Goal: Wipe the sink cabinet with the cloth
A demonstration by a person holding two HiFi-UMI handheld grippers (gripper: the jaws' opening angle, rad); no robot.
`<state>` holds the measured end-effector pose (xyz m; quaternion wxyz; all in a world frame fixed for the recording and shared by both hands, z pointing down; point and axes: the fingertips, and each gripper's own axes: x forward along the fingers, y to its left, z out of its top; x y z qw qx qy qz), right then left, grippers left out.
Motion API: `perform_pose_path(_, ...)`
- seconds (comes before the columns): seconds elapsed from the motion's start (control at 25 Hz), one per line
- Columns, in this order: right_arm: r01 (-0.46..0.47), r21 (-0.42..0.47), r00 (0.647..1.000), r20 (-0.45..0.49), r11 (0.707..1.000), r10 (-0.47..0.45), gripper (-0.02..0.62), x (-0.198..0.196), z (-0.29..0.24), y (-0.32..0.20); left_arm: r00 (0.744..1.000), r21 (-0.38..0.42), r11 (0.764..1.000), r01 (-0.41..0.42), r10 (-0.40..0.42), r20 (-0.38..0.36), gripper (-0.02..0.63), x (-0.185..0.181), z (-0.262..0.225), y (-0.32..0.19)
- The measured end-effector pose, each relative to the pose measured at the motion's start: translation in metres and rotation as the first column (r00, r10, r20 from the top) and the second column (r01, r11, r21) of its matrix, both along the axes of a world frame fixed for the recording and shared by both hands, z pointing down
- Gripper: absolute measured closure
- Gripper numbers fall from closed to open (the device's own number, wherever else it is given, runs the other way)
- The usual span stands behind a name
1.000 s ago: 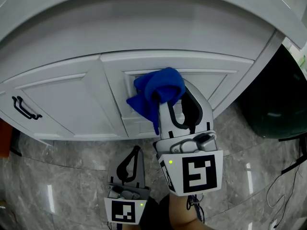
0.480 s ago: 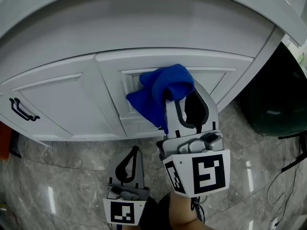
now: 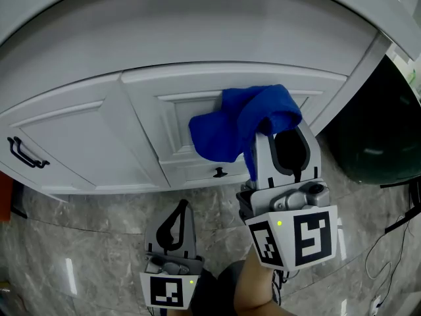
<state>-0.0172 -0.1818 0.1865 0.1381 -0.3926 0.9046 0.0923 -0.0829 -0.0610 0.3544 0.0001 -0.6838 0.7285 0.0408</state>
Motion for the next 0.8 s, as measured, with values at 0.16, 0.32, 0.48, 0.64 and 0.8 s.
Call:
perform_pose_path(0.16,-0.008,0.011,0.999,-0.041,1.0,0.008,0.48,-0.002,0.004,-0.002,1.0,0.0,1.0,-0.015,0.015,0.0,0.606,0.006,0.001,-0.003)
perform_pose_path(0.32,0.011,-0.009,0.999,-0.052,1.0,-0.011,0.48,-0.001,0.006,-0.003,1.0,0.005,1.0,-0.018,0.018,0.003,0.606,0.008,-0.001,-0.004)
perform_pose_path(0.48,0.028,-0.029,0.998,-0.049,0.999,-0.029,0.479,0.002,0.009,-0.006,1.0,0.006,1.0,-0.018,0.018,0.004,0.606,0.009,-0.001,-0.005)
perform_pose_path(0.64,0.006,-0.024,0.999,-0.044,1.0,-0.007,0.479,0.007,0.009,-0.009,1.0,-0.001,1.0,-0.02,0.02,0.004,0.606,0.011,0.001,-0.006)
perform_pose_path(0.8,-0.041,-0.023,0.998,-0.041,0.999,0.04,0.479,0.016,0.012,-0.016,1.0,-0.002,1.0,-0.018,0.018,0.003,0.606,0.01,0.002,-0.006)
